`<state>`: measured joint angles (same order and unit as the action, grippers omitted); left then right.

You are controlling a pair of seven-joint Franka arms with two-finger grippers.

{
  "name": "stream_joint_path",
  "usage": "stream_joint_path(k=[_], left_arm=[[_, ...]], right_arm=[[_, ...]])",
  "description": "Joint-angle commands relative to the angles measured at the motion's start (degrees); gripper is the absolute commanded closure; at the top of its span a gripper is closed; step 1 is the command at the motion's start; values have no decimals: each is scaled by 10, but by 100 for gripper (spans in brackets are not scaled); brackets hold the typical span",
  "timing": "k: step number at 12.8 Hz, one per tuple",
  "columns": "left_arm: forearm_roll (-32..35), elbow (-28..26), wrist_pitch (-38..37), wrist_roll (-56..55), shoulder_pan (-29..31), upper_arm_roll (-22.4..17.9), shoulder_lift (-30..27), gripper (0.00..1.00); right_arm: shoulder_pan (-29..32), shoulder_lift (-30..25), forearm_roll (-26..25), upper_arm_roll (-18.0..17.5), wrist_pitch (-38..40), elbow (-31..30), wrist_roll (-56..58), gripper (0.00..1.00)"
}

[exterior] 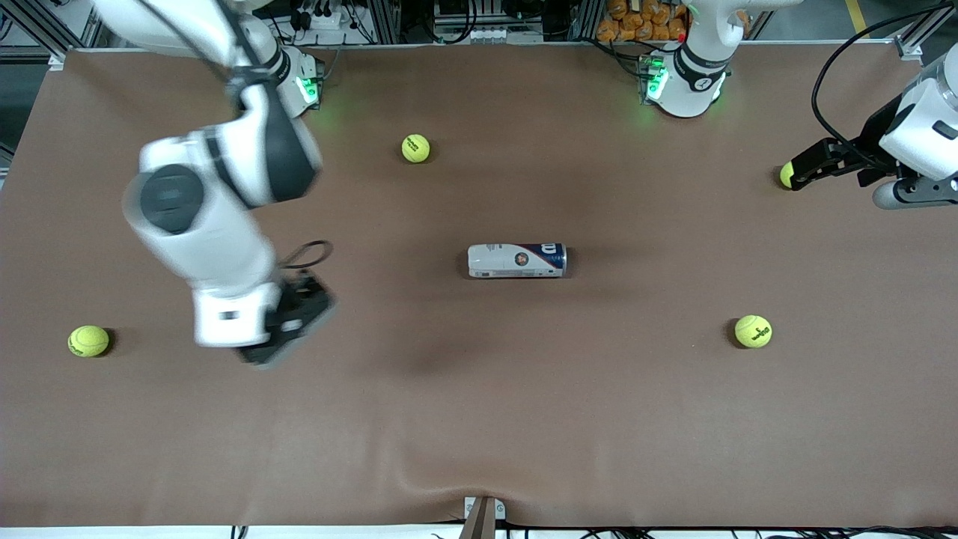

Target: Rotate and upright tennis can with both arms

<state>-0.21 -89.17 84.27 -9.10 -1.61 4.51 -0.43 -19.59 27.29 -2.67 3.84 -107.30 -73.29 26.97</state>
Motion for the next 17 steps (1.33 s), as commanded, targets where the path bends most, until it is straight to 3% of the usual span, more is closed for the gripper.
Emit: stream_joint_path(k=[1, 8, 11, 17], left_arm=[[4, 4, -2, 9, 0, 1, 1, 0], [4, 5, -1, 10, 4, 1, 1, 0], [4, 5, -1, 9, 4, 1, 1, 0], [7, -7, -1, 9, 3, 1, -5, 0]], right_arm=[[48, -53, 10, -13, 34, -29, -14, 0], [152, -142, 23, -13, 201, -29, -27, 0], [162, -178, 25, -13, 255, -31, -141, 0], [209, -281, 26, -23, 264, -122, -229, 0]])
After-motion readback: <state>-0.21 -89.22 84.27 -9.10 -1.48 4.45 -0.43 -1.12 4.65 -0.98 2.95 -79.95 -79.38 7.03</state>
